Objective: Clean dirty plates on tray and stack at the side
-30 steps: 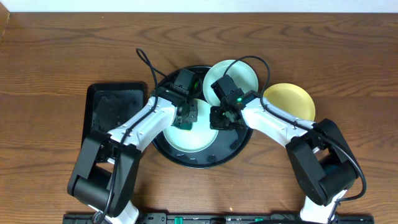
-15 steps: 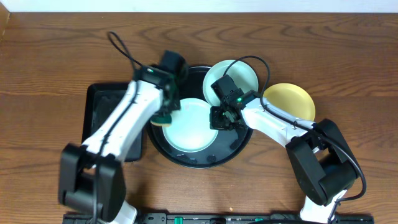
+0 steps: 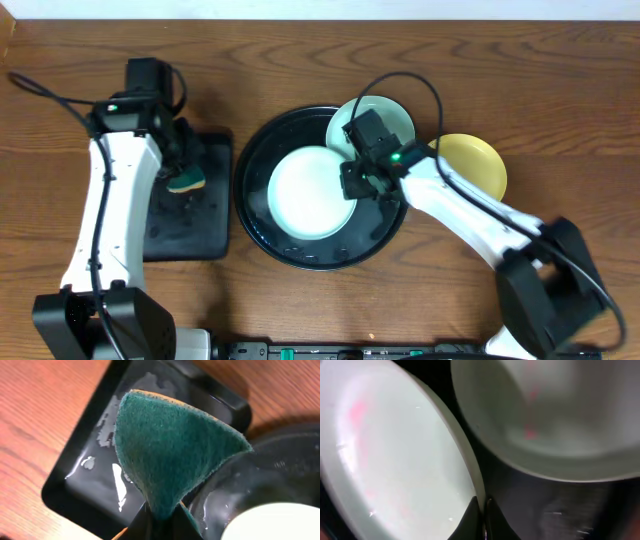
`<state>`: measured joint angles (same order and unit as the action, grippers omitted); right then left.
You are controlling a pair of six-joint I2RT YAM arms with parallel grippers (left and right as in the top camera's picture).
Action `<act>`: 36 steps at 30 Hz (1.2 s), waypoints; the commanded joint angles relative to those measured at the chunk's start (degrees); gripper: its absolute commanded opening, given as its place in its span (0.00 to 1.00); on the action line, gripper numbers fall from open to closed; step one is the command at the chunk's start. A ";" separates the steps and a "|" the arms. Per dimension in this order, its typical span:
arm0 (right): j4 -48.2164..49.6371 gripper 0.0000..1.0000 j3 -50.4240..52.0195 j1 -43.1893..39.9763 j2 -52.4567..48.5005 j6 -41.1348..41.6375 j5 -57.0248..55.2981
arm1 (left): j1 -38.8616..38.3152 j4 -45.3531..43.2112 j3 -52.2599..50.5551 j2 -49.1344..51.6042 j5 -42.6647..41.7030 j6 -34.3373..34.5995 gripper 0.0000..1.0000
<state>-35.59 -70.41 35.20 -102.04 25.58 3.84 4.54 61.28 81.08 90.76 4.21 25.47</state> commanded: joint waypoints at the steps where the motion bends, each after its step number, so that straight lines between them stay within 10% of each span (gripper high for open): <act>1: -0.68 0.01 -1.60 3.04 7.26 -5.46 -12.41 | 1.86 0.09 0.92 -0.55 -0.72 -0.55 0.07; 25: 9.42 0.01 -1.60 27.78 15.15 -24.76 -78.38 | 1.92 -0.07 0.90 -0.55 -0.72 -0.55 0.07; 36: 26.23 0.01 -1.60 29.31 15.17 -40.48 -83.54 | 1.92 -0.04 0.90 -0.55 -0.57 -0.55 0.08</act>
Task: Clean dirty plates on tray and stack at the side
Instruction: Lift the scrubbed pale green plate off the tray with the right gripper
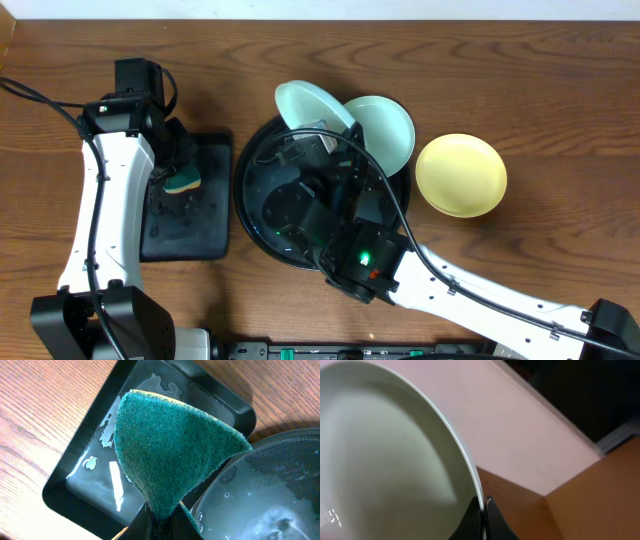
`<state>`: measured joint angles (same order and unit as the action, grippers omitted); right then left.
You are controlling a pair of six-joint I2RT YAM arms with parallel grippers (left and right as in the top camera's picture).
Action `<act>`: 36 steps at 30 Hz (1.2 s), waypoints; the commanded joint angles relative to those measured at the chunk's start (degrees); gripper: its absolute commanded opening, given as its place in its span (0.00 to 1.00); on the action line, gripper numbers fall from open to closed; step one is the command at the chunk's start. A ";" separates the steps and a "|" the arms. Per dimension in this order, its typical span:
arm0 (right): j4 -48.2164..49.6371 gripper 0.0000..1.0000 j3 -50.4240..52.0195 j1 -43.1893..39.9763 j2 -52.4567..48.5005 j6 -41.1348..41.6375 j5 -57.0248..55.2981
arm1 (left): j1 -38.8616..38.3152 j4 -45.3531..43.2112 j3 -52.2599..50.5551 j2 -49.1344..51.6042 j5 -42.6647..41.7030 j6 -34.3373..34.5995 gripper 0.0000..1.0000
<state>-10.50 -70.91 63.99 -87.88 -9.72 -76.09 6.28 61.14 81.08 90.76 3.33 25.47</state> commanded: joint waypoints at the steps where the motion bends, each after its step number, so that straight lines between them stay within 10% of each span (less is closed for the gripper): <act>1: 1.09 0.01 -1.09 0.52 1.01 -5.14 -3.58 | 0.17 0.09 0.90 -0.55 0.31 -0.55 0.07; 9: -11.54 0.01 -1.07 -0.37 0.98 8.09 3.63 | 0.17 0.09 0.90 -0.55 0.31 -0.55 0.08; 16: -28.55 0.01 -1.07 -7.74 0.98 31.43 40.17 | 0.17 0.09 0.90 -0.55 0.33 -0.55 0.07; 26: -27.65 0.01 -1.09 -28.57 3.41 32.41 75.95 | 0.20 0.09 0.90 -0.55 0.33 -0.57 0.07; 36: -36.24 0.01 -1.09 -51.84 10.91 32.39 79.01 | 0.20 0.07 0.90 -0.55 0.33 -0.55 0.08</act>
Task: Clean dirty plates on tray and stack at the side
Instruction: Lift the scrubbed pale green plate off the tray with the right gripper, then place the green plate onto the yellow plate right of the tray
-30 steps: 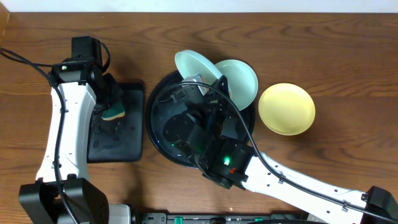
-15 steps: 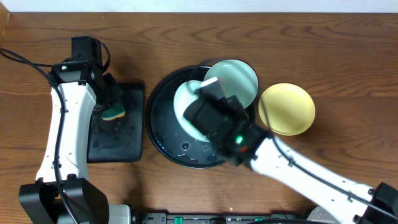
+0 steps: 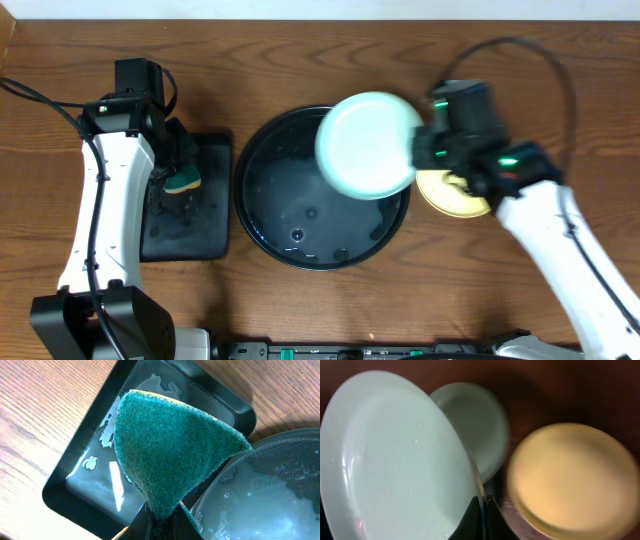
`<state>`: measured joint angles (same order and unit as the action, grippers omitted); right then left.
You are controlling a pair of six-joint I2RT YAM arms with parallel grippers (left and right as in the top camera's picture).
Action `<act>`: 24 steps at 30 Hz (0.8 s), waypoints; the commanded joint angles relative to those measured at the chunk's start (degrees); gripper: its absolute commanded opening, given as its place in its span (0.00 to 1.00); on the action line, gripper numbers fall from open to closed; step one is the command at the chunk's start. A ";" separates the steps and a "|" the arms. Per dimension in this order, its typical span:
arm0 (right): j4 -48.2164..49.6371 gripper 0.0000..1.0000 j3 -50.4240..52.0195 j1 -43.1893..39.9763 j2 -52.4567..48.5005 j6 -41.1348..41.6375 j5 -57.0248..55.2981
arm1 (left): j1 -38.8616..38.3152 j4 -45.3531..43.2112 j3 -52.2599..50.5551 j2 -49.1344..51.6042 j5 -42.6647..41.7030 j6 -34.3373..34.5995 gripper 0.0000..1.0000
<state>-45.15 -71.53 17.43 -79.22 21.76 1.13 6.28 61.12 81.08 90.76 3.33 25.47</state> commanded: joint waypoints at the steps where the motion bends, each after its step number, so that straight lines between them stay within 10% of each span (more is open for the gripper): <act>1: -3.17 0.01 -0.48 -8.48 2.51 0.90 0.85 | 0.17 0.09 0.90 -0.55 0.31 -0.55 0.07; 10: -8.28 0.01 2.01 -24.55 -1.22 -0.83 -5.79 | 0.17 0.07 0.90 -0.55 0.31 -0.55 0.07; 24: -5.20 0.01 5.99 -24.35 -14.32 -2.08 -5.35 | 0.17 -0.33 0.90 -0.55 0.31 -0.55 0.07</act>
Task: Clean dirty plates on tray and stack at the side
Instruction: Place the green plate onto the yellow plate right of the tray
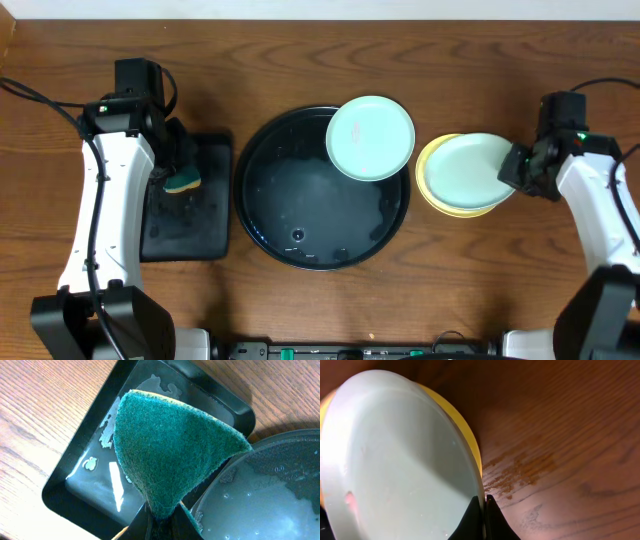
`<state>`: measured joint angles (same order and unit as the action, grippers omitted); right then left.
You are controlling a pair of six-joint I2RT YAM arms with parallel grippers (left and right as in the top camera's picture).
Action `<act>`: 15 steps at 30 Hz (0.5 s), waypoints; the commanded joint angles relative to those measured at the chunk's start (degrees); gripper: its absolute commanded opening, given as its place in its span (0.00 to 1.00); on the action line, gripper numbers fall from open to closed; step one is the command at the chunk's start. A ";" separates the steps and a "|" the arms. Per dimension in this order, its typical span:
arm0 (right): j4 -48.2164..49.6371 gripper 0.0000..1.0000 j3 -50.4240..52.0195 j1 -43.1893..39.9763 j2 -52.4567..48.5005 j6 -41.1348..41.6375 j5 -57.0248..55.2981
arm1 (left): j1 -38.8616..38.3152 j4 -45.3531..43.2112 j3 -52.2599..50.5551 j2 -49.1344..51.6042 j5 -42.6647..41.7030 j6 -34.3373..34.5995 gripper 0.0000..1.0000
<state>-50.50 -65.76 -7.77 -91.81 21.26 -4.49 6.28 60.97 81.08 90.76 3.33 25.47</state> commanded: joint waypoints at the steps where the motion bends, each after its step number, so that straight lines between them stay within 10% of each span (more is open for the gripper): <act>1: 0.13 0.01 0.22 1.16 -2.23 -1.64 0.31 | 0.17 -0.17 0.90 -0.55 0.33 -0.55 0.07; 7: 1.16 0.31 -0.90 3.52 -2.60 -7.50 5.77 | 0.17 -0.20 0.90 -0.55 0.33 -0.55 0.07; 15: 2.29 0.47 -9.73 7.56 -3.17 -11.21 16.59 | 0.17 -0.20 0.90 -0.55 0.31 -0.55 0.07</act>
<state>-49.47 -70.08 -2.28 -94.39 13.19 4.99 6.28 60.86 81.08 90.76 3.33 25.47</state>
